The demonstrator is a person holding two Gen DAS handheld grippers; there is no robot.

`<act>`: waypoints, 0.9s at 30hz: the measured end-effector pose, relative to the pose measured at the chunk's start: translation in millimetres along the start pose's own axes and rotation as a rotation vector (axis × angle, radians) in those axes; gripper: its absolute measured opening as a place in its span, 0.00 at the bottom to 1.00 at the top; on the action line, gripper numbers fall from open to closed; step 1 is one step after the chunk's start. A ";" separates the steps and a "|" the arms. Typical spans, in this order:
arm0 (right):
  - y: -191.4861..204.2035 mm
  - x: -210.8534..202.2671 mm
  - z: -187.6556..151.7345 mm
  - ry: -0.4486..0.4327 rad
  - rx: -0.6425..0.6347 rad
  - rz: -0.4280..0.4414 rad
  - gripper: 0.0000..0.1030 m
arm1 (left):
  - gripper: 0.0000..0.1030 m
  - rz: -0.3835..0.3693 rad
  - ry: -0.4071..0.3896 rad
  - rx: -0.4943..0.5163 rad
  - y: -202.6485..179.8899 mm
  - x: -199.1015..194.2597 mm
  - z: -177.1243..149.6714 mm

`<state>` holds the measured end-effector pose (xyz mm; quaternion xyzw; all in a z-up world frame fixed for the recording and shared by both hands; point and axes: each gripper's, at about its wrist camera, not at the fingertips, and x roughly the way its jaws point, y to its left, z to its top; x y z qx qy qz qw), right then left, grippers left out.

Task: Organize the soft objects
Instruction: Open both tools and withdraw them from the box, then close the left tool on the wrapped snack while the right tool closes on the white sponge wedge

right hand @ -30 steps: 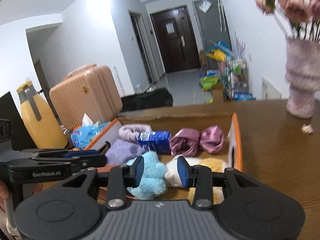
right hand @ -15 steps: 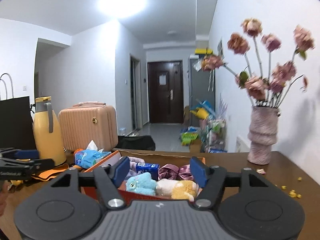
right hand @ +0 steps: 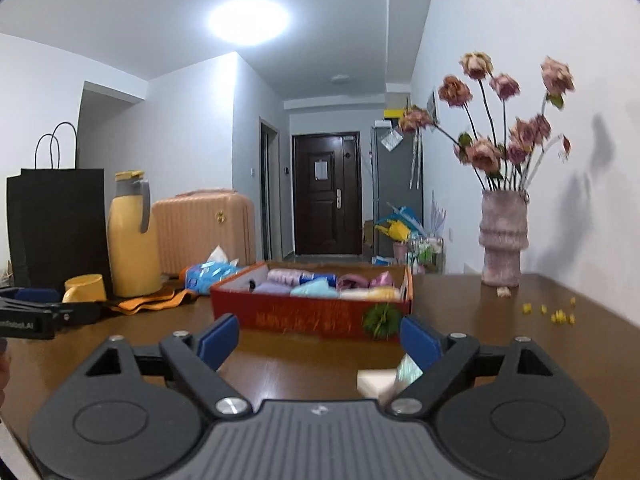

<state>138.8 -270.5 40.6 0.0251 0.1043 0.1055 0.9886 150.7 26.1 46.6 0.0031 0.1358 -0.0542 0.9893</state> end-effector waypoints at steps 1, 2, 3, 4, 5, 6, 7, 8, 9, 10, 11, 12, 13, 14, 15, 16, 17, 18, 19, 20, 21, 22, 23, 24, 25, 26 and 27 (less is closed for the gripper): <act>1.6 -3.6 -5.9 0.010 0.003 0.002 0.85 | 1.00 0.001 0.007 0.002 -0.6 -1.9 -4.6; 2.5 -6.1 -10.7 0.019 0.005 0.001 0.85 | 1.00 0.002 0.013 0.003 -1.7 -3.8 -8.4; 4.0 -9.3 -15.3 0.024 0.005 -0.002 0.85 | 1.00 -0.002 0.018 0.003 -2.0 -5.4 -11.8; 4.1 -11.3 -18.3 0.031 0.006 -0.004 0.85 | 1.00 -0.006 0.022 0.003 -2.9 -6.8 -13.8; 4.4 -13.1 -20.3 0.033 0.008 -0.004 0.85 | 1.00 -0.007 0.024 0.004 -3.7 -7.9 -15.1; 3.8 -14.4 -21.4 0.033 0.011 -0.005 0.85 | 1.00 -0.006 0.025 0.005 -4.0 -8.5 -15.5; 3.2 -15.7 -22.1 0.031 0.017 -0.006 0.85 | 1.00 -0.007 0.024 0.006 -4.6 -8.9 -15.3; 2.3 -15.8 -22.0 0.030 0.022 -0.006 0.85 | 1.00 -0.007 0.024 0.007 -4.7 -9.2 -15.1; 1.9 -15.9 -22.3 0.031 0.027 -0.006 0.85 | 1.00 -0.007 0.024 0.008 -4.7 -8.9 -14.4; 0.8 -15.0 -22.1 0.032 0.030 -0.007 0.85 | 1.00 -0.007 0.024 0.007 -4.9 -8.8 -14.8; -0.5 -13.5 -22.0 0.032 0.032 -0.006 0.85 | 1.00 -0.008 0.025 0.008 -5.0 -8.5 -14.9; -1.2 -11.8 -22.2 0.036 0.033 -0.004 0.85 | 1.00 -0.009 0.028 0.008 -5.2 -6.9 -14.1; -2.1 -9.3 -22.4 0.042 0.035 -0.004 0.85 | 1.00 -0.008 0.033 0.009 -5.6 -5.2 -14.4; -2.6 -7.0 -23.1 0.048 0.037 -0.004 0.85 | 1.00 -0.007 0.041 0.011 -6.2 -2.4 -14.6; -3.2 -3.9 -23.9 0.056 0.037 -0.002 0.85 | 1.00 -0.005 0.053 0.017 -6.7 2.5 -13.3; -4.1 -0.7 -24.3 0.066 0.038 -0.001 0.85 | 1.00 -0.003 0.070 0.026 -8.1 7.2 -13.7; -5.2 2.3 -24.3 0.072 0.040 -0.001 0.85 | 1.00 -0.005 0.083 0.032 -8.8 12.7 -13.4; -7.0 6.8 -24.1 0.080 0.041 -0.002 0.85 | 1.00 -0.009 0.093 0.034 -9.2 18.6 -13.5; -9.0 11.6 -23.6 0.090 0.044 -0.005 0.85 | 1.00 -0.013 0.103 0.036 -10.1 24.3 -13.2; -11.1 16.0 -23.5 0.099 0.049 -0.009 0.84 | 1.00 -0.020 0.113 0.038 -10.9 30.6 -12.5; -13.3 21.1 -23.5 0.110 0.055 -0.009 0.84 | 1.00 -0.026 0.122 0.040 -11.3 36.7 -12.0; -16.7 28.2 -23.3 0.129 0.065 -0.004 0.84 | 0.98 -0.030 0.132 0.043 -11.8 44.3 -11.1; -18.9 35.1 -22.9 0.149 0.073 0.002 0.80 | 0.97 -0.035 0.139 0.047 -12.4 51.1 -10.1; -21.0 42.3 -22.9 0.167 0.079 0.009 0.76 | 0.92 -0.045 0.147 0.057 -13.2 60.2 -8.9; -23.0 51.6 -23.0 0.188 0.085 0.015 0.75 | 0.88 -0.057 0.154 0.063 -13.2 68.3 -7.9; -24.2 60.4 -23.0 0.209 0.088 0.013 0.73 | 0.85 -0.068 0.171 0.065 -12.6 78.9 -6.8; -25.2 69.4 -22.9 0.229 0.089 0.006 0.71 | 0.80 -0.071 0.196 0.062 -12.0 90.3 -5.7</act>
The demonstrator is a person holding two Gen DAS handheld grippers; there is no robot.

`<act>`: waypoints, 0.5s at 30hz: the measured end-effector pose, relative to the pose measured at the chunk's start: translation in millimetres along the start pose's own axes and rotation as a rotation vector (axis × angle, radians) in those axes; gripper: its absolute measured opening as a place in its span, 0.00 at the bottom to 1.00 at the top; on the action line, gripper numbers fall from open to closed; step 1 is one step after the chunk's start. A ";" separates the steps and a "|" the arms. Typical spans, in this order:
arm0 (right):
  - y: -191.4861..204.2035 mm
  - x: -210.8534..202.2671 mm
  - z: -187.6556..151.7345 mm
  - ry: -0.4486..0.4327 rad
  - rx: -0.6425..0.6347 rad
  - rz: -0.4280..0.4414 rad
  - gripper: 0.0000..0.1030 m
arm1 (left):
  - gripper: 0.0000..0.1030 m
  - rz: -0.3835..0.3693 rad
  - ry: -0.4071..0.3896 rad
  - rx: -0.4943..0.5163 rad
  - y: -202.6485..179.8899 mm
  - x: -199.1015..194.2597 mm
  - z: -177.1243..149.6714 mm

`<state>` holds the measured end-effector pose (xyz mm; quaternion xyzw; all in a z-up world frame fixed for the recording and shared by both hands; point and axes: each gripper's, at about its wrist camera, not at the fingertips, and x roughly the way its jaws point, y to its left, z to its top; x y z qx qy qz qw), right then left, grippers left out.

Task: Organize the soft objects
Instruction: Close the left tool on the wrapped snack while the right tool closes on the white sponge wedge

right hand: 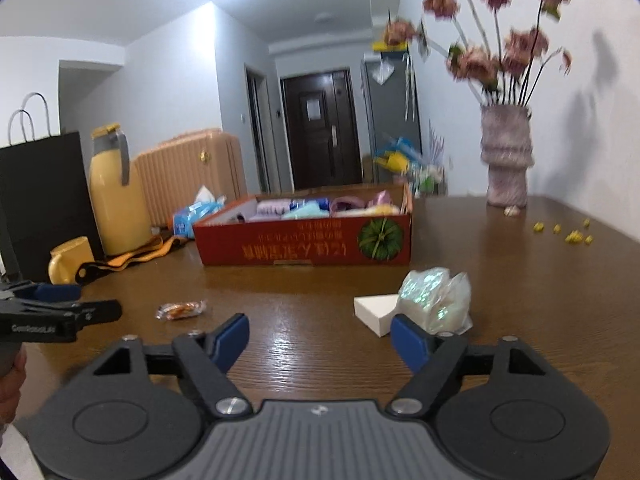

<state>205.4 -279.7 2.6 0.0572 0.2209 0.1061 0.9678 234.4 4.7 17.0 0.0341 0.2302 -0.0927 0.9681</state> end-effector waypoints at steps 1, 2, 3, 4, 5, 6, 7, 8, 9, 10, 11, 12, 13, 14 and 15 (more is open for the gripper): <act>-1.2 9.5 2.2 0.018 0.000 -0.007 0.70 | 0.76 -0.007 0.020 -0.007 1.2 9.1 2.6; -2.3 17.0 3.8 0.033 0.000 -0.014 0.69 | 0.74 -0.021 0.040 -0.013 3.1 18.7 4.7; -3.5 24.4 5.6 0.045 0.002 -0.022 0.68 | 0.73 -0.036 0.056 -0.015 4.8 27.9 6.0; -5.5 33.0 7.7 0.057 0.007 -0.030 0.68 | 0.71 -0.052 0.069 -0.015 6.4 35.4 6.8; -7.5 39.9 9.3 0.069 0.011 -0.036 0.67 | 0.71 -0.059 0.082 -0.015 7.5 42.3 7.0; -9.4 47.2 10.7 0.082 0.015 -0.042 0.66 | 0.70 -0.064 0.095 -0.014 8.8 49.7 7.2; -11.3 54.2 12.0 0.094 0.018 -0.050 0.66 | 0.69 -0.066 0.105 -0.010 9.3 56.2 7.7; -13.0 60.8 13.0 0.106 0.019 -0.056 0.66 | 0.69 -0.067 0.113 -0.008 9.6 61.4 8.3; -14.0 67.5 13.7 0.118 0.017 -0.062 0.66 | 0.68 -0.073 0.126 -0.008 10.7 67.2 9.3; -15.8 73.0 14.2 0.131 0.015 -0.068 0.66 | 0.68 -0.085 0.140 -0.016 12.1 72.4 10.5; -17.5 78.9 15.1 0.150 0.018 -0.072 0.65 | 0.67 -0.097 0.149 -0.024 13.3 76.6 11.7; -19.3 84.3 16.4 0.162 0.024 -0.073 0.64 | 0.66 -0.109 0.157 -0.028 14.4 80.7 12.7; -20.5 87.9 17.6 0.166 0.023 -0.076 0.64 | 0.63 -0.119 0.164 -0.029 15.0 84.6 13.5; -20.2 91.7 18.8 0.171 0.015 -0.086 0.64 | 0.61 -0.126 0.171 -0.028 14.8 88.0 14.5; -19.8 95.3 20.0 0.175 0.005 -0.095 0.62 | 0.54 -0.136 0.180 -0.029 14.3 91.0 15.0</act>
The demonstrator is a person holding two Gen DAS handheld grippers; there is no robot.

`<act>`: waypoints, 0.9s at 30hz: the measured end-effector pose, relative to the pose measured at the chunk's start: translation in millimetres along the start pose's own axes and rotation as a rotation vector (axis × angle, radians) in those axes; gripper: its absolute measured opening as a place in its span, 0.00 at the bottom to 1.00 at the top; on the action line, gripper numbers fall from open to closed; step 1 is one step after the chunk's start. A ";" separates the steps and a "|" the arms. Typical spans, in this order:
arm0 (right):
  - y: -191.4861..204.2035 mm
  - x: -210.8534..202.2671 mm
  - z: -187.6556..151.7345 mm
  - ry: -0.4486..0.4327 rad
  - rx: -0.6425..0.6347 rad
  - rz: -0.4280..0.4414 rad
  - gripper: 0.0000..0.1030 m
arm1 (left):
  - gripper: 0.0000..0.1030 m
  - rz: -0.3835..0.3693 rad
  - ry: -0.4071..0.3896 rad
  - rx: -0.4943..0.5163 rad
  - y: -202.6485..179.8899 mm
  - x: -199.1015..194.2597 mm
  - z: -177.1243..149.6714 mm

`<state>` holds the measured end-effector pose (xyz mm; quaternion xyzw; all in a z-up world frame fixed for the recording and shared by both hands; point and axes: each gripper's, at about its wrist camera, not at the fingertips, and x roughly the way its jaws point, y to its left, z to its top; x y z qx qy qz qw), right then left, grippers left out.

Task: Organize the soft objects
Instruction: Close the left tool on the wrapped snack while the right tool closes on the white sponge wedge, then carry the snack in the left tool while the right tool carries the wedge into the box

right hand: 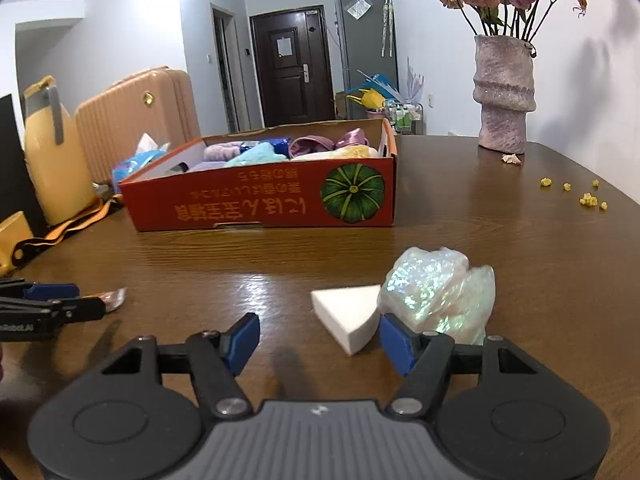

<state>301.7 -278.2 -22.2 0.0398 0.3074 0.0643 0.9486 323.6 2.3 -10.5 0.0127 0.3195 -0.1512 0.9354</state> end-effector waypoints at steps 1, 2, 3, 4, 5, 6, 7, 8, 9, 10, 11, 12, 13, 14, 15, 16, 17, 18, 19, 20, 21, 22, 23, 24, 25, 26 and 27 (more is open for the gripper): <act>0.7 3.5 1.9 0.003 -0.005 -0.007 0.60 | 0.51 -0.005 0.002 0.003 0.4 2.1 1.0; 0.8 6.2 2.9 0.007 -0.005 -0.008 0.57 | 0.47 -0.009 0.001 0.009 -0.2 2.8 1.7; 1.7 9.1 4.3 0.009 -0.007 -0.009 0.54 | 0.43 -0.012 0.002 0.016 -0.7 3.8 2.2; 1.3 11.6 6.0 0.009 -0.010 -0.015 0.52 | 0.40 -0.016 0.002 0.019 -1.0 4.7 2.5; 1.6 13.8 7.3 0.011 -0.014 -0.021 0.46 | 0.37 -0.022 0.002 0.021 -1.2 4.9 2.7; 2.7 15.7 8.4 0.011 -0.020 -0.031 0.37 | 0.26 -0.024 0.001 0.022 -1.7 4.9 2.9; 2.4 16.9 9.8 0.008 -0.024 -0.037 0.33 | 0.16 -0.024 0.002 0.022 -1.5 5.0 2.8; 2.0 17.5 11.2 0.005 -0.023 -0.036 0.31 | 0.16 -0.019 0.002 0.025 -1.7 5.0 2.7; 1.6 17.9 12.0 0.004 -0.019 -0.028 0.30 | 0.16 -0.015 0.002 0.029 -2.2 4.4 2.4; 0.6 18.2 12.4 0.004 -0.014 -0.016 0.30 | 0.15 -0.012 0.002 0.035 -3.1 3.0 1.7; 0.8 18.7 11.9 0.005 -0.013 -0.014 0.29 | 0.15 -0.007 0.003 0.035 -4.5 1.3 0.8; 2.2 17.8 11.4 0.003 -0.018 -0.019 0.28 | 0.15 -0.002 0.006 0.035 -5.6 -0.6 0.1; 3.6 15.2 10.7 -0.003 -0.022 -0.015 0.28 | 0.15 0.001 0.008 0.034 -6.4 -2.2 -0.4; 4.7 11.5 9.9 -0.010 -0.020 0.001 0.28 | 0.15 0.004 0.010 0.030 -7.0 -4.7 -1.0; 6.6 6.7 8.8 -0.019 -0.019 0.016 0.27 | 0.15 0.006 0.009 0.024 -7.3 -8.3 -1.8; 8.5 2.4 7.9 -0.027 -0.024 0.025 0.27 | 0.15 0.008 0.008 0.022 -7.7 -11.4 -2.3; 10.6 -3.1 6.6 -0.037 -0.031 0.034 0.27 | 0.15 0.012 0.002 0.020 -8.5 -16.0 -2.7; 12.7 -8.5 5.2 -0.045 -0.035 0.043 0.27 | 0.15 0.016 -0.004 0.019 -9.3 -20.7 -2.8; 14.6 -14.9 3.7 -0.054 -0.038 0.057 0.27 | 0.15 0.018 -0.011 0.019 -10.6 -26.2 -2.7; 16.2 -20.9 2.2 -0.062 -0.039 0.069 0.27 | 0.15 0.019 -0.021 0.020 -12.3 -32.0 -2.6; 17.6 -27.0 0.6 -0.071 -0.040 0.077 0.27 | 0.15 0.019 -0.031 0.021 -14.1 -37.8 -2.4; 18.8 -33.2 -1.3 -0.079 -0.041 0.084 0.27 | 0.15 0.018 -0.041 0.023 -16.6 -43.8 -2.3; 19.8 -38.9 -3.1 -0.087 -0.041 0.090 0.27 | 0.15 0.017 -0.051 0.028 -19.7 -49.9 -2.4; 20.0 -44.9 -5.3 -0.096 -0.038 0.096 0.27 | 0.15 0.017 -0.060 0.032 -22.9 -55.4 -2.5; 19.6 -51.9 -7.7 -0.109 -0.032 0.103 0.27 | 0.15 0.015 -0.070 0.037 -26.4 -61.1 -2.8; 19.2 -56.8 -9.4 -0.117 -0.028 0.108 0.27 | 0.15 0.012 -0.077 0.041 -29.9 -65.6 -3.0; 18.4 -62.2 -11.6 -0.125 -0.022 0.112 0.27 | 0.15 0.010 -0.083 0.044 -33.3 -69.8 -3.3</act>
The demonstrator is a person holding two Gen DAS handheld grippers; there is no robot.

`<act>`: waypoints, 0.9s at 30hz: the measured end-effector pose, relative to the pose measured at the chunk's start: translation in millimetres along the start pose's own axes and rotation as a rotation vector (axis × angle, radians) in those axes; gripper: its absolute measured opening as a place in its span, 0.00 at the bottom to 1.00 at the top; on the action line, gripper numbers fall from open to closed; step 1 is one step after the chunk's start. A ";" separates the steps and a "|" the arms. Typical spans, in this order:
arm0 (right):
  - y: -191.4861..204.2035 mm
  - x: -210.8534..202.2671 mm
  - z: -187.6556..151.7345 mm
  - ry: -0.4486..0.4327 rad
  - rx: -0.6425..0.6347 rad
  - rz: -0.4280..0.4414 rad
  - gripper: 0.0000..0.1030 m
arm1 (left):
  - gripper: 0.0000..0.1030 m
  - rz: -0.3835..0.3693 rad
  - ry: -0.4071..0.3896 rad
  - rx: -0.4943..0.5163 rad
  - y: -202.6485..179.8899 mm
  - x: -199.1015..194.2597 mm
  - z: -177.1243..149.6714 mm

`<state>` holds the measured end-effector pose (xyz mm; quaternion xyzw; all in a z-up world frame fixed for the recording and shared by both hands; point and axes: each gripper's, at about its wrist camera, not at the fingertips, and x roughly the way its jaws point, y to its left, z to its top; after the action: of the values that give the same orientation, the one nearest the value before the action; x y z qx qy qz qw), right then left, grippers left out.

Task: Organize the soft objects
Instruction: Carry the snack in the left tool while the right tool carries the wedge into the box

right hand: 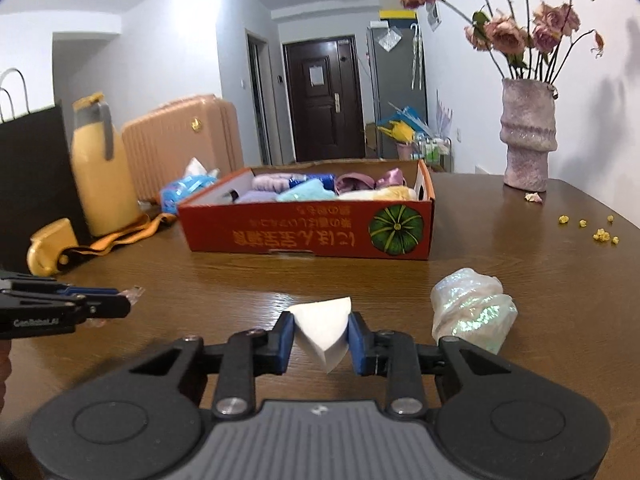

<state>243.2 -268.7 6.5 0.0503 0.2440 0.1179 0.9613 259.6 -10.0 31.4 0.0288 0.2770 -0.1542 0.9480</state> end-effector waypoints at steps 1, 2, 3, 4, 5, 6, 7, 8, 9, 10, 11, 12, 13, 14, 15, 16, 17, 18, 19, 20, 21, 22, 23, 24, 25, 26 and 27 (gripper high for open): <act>-0.4 -6.0 -1.4 -0.011 0.006 0.003 0.27 | 0.15 -0.005 -0.004 0.003 -3.3 -3.6 0.5; -1.7 -9.7 -2.2 -0.018 0.012 0.005 0.27 | 0.15 -0.014 -0.004 0.007 -6.0 -6.1 1.0; -2.8 -13.2 -2.8 -0.025 0.018 0.009 0.27 | 0.15 -0.033 -0.001 0.004 -8.4 -8.1 1.9; -4.2 -16.4 -3.5 -0.032 0.025 0.014 0.27 | 0.15 -0.057 0.003 -0.005 -10.2 -9.1 3.2; -6.1 -18.6 -3.6 -0.036 0.031 0.021 0.27 | 0.15 -0.075 0.007 -0.013 -12.0 -9.0 5.0; -7.7 -20.1 -3.7 -0.037 0.037 0.027 0.27 | 0.15 -0.084 0.008 -0.016 -13.6 -8.6 7.1; -10.3 -20.4 -3.0 -0.039 0.046 0.037 0.27 | 0.15 -0.092 0.006 -0.019 -15.3 -7.2 10.1; -12.6 -19.9 -1.5 -0.042 0.053 0.047 0.27 | 0.15 -0.103 0.006 -0.022 -16.8 -5.1 14.4; -15.3 -18.6 1.7 -0.044 0.058 0.059 0.27 | 0.15 -0.113 0.007 -0.024 -18.5 -1.9 20.6; -17.1 -16.7 5.9 -0.049 0.056 0.069 0.27 | 0.15 -0.125 0.004 -0.022 -20.4 2.2 28.5; -18.8 -14.7 11.3 -0.056 0.048 0.077 0.27 | 0.15 -0.136 -0.003 -0.019 -22.3 5.5 35.9; -20.3 -11.6 17.7 -0.062 0.035 0.083 0.27 | 0.15 -0.149 -0.016 -0.014 -24.4 11.3 47.2; -21.4 -7.3 26.0 -0.070 0.015 0.088 0.27 | 0.15 -0.162 -0.027 -0.010 -26.5 18.7 58.5; -23.0 -2.6 35.7 -0.080 -0.010 0.089 0.27 | 0.15 -0.175 -0.033 -0.009 -28.4 26.5 68.7; -25.1 3.6 46.8 -0.091 -0.035 0.090 0.27 | 0.15 -0.195 -0.031 -0.008 -29.7 38.6 81.7; -27.6 10.0 57.6 -0.098 -0.054 0.092 0.27 | 0.15 -0.207 -0.028 -0.007 -30.7 51.6 93.7; -30.8 16.9 68.0 -0.104 -0.066 0.092 0.27 | 0.15 -0.210 -0.025 -0.009 -32.6 65.2 105.2; -34.9 24.6 78.9 -0.109 -0.074 0.091 0.27 | 0.15 -0.212 -0.018 -0.010 -33.4 77.6 114.3; -39.7 35.0 91.9 -0.110 -0.083 0.093 0.27 | 0.15 -0.217 -0.011 -0.013 -34.2 91.1 123.9; -44.6 44.3 101.7 -0.109 -0.086 0.097 0.27 | 0.15 -0.225 -0.004 -0.019 -34.2 105.5 133.3; -51.3 56.7 113.4 -0.102 -0.081 0.099 0.28 | 0.15 -0.238 0.006 -0.025 -33.9 119.9 141.5; -56.7 68.5 122.8 -0.090 -0.077 0.099 0.28 | 0.15 -0.247 0.019 -0.035 -33.1 133.5 148.1; -61.6 80.6 130.8 -0.075 -0.074 0.103 0.28 | 0.15 -0.243 0.034 -0.045 -32.4 147.6 154.4; -65.2 92.2 136.9 -0.062 -0.069 0.109 0.28 | 0.15 -0.242 0.046 -0.049 -31.7 161.3 159.0; -69.6 106.6 142.2 -0.042 -0.068 0.116 0.28 | 0.15 -0.243 0.056 -0.052 -31.2 172.0 160.8; -71.9 118.8 145.3 -0.024 -0.070 0.119 0.28 | 0.15 -0.242 0.068 -0.059 -30.1 183.7 162.8; -72.5 130.5 146.3 -0.007 -0.074 0.119 0.28 | 0.15 -0.244 0.082 -0.063 -29.0 194.5 164.3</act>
<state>439.5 -311.8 63.7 0.0296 0.2328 0.1834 0.9546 490.9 -114.3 67.2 -0.0288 0.3218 -0.2584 0.9104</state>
